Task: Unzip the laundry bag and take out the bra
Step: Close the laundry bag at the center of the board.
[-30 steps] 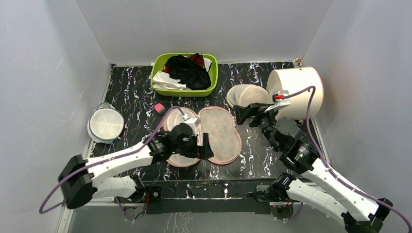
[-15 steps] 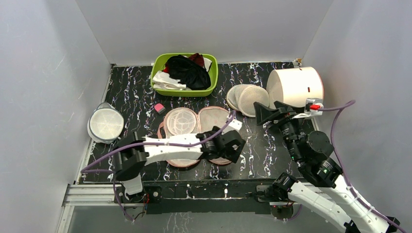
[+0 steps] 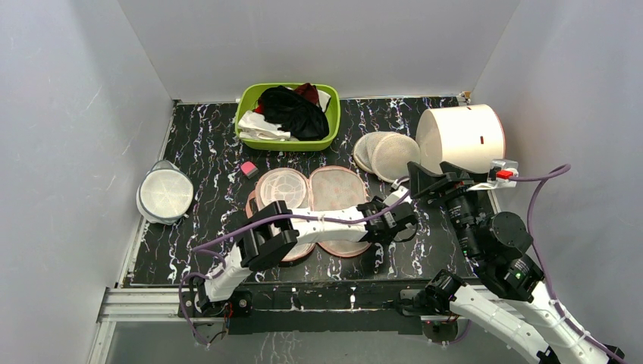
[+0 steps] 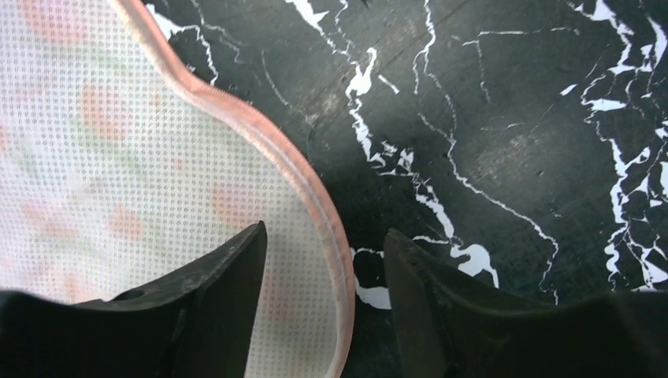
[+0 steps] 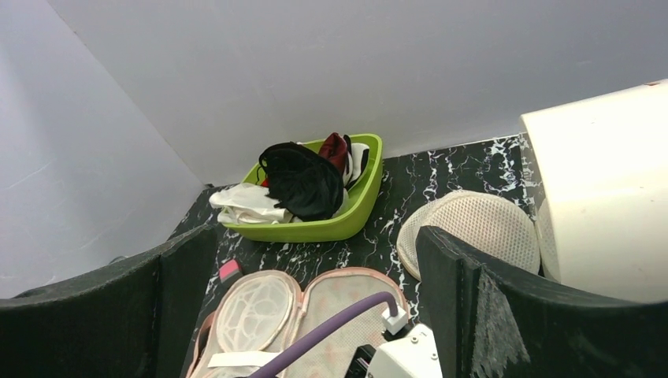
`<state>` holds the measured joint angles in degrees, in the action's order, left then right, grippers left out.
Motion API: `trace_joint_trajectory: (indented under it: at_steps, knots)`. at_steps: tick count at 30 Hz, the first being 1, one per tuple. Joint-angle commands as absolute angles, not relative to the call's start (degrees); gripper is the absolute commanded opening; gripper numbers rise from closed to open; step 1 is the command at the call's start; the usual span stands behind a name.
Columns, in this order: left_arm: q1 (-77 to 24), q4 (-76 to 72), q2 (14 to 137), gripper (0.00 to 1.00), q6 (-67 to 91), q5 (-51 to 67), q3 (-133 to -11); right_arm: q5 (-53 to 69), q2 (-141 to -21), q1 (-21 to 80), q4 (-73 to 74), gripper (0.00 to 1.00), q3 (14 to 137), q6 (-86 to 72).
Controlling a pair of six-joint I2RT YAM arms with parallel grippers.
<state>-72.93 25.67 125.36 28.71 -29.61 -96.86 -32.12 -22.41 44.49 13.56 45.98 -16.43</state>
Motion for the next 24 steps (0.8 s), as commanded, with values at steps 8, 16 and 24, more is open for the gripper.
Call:
trace_joint_trajectory:
  at_steps: [8, 16, 24]
  knots:
    - [-73.1, 29.1, 129.2, 0.36, 29.5, -31.6, -104.0, -33.4, -21.9, 44.2, 13.5, 0.98, 47.5, -14.5]
    - [-72.8, 30.0, 130.0, 0.34, 31.3, -33.3, -104.7, -33.1, -22.3, 44.3, 13.5, 0.98, 47.5, -14.3]
    - [-72.7, 28.9, 130.2, 0.39, 34.6, -31.6, -101.5, -32.8, -22.7, 44.3, 13.1, 0.98, 47.4, -14.5]
